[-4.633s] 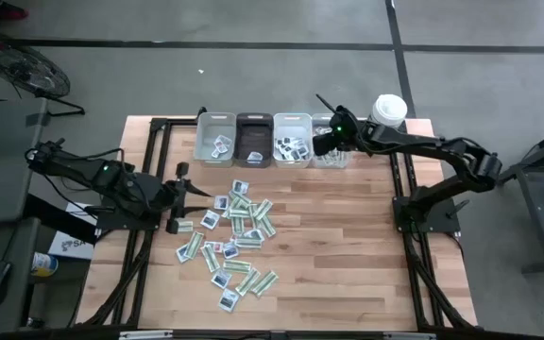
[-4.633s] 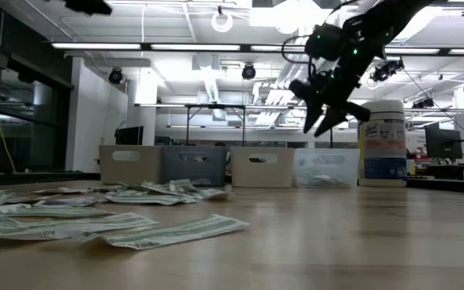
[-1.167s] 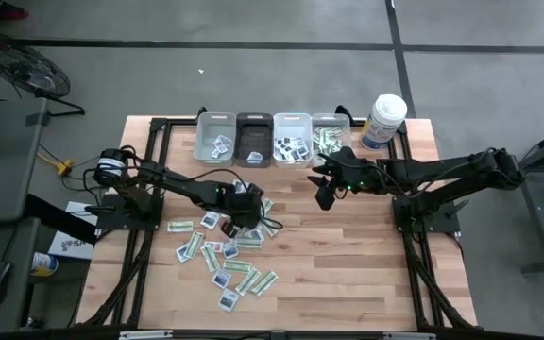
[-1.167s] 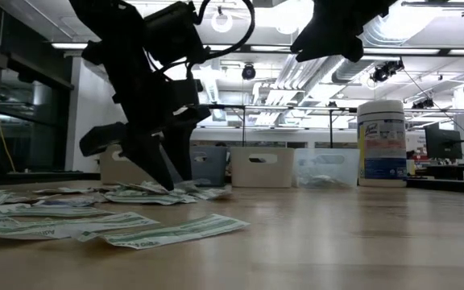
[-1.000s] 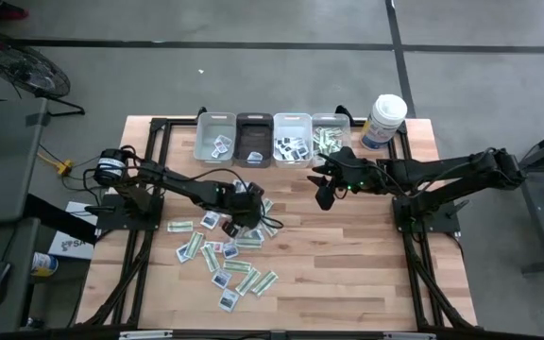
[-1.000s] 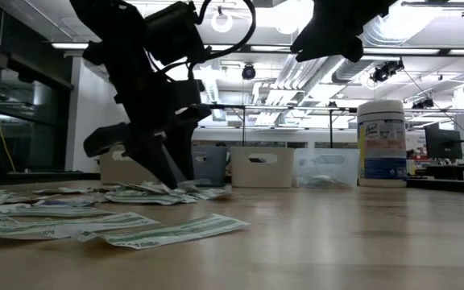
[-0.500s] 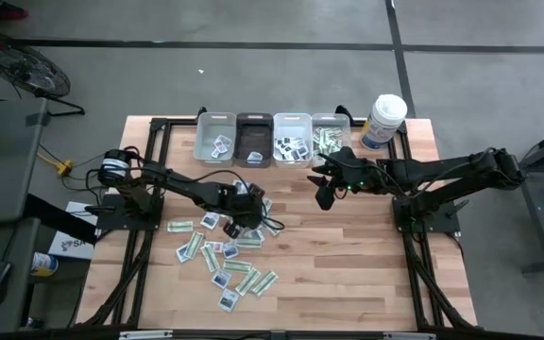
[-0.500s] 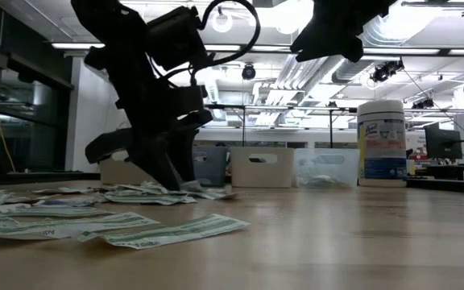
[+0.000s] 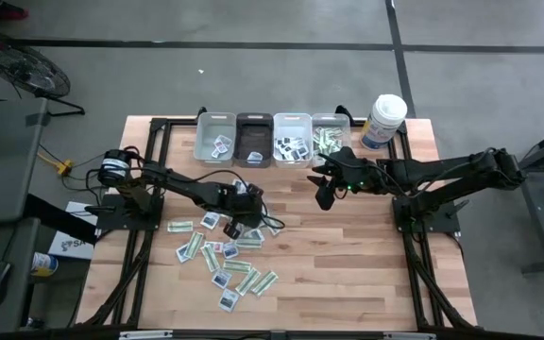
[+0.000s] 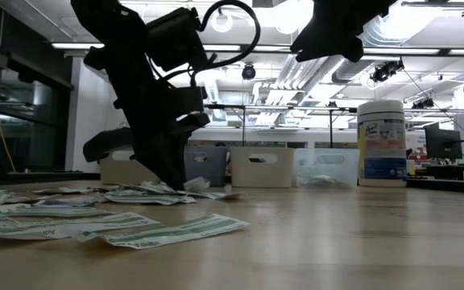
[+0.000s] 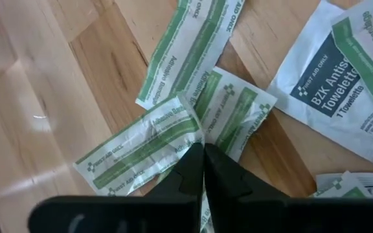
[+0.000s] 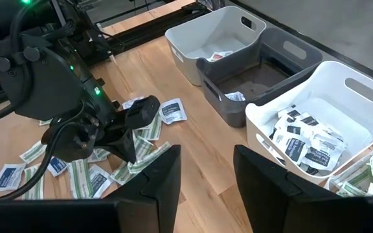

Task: Pick & Place First Aid Supplies
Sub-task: Put the green bandage into the transparent bin

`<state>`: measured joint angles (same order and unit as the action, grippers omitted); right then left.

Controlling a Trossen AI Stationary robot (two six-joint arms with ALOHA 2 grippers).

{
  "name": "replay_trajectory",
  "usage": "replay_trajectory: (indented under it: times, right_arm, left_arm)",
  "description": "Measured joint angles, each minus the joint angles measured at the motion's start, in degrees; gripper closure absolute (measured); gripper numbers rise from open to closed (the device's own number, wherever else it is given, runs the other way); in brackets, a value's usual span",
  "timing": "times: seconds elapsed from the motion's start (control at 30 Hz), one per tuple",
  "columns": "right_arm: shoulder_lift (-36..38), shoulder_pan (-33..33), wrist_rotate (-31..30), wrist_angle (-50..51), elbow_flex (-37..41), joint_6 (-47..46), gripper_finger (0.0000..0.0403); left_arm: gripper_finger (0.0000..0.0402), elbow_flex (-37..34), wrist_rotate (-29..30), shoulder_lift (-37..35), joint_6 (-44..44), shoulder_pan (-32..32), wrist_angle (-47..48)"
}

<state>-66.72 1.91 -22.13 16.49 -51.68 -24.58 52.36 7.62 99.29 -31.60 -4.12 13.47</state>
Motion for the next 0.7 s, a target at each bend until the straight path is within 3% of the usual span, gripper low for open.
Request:
replay_trajectory:
  times: [0.3, 0.7]
  right_arm:
    - [0.0, 0.0, 0.0, 0.0, 0.0, 0.0, 0.0267]
    - [0.4, 0.0, -1.6, 0.0, 0.0, -2.4, 0.0267]
  left_arm:
    - [0.0401, 1.2, -0.4, -2.7, 0.4, 0.0, 2.3]
    - [0.0401, 12.6, 3.3, -3.7, -5.0, 0.0, 11.3]
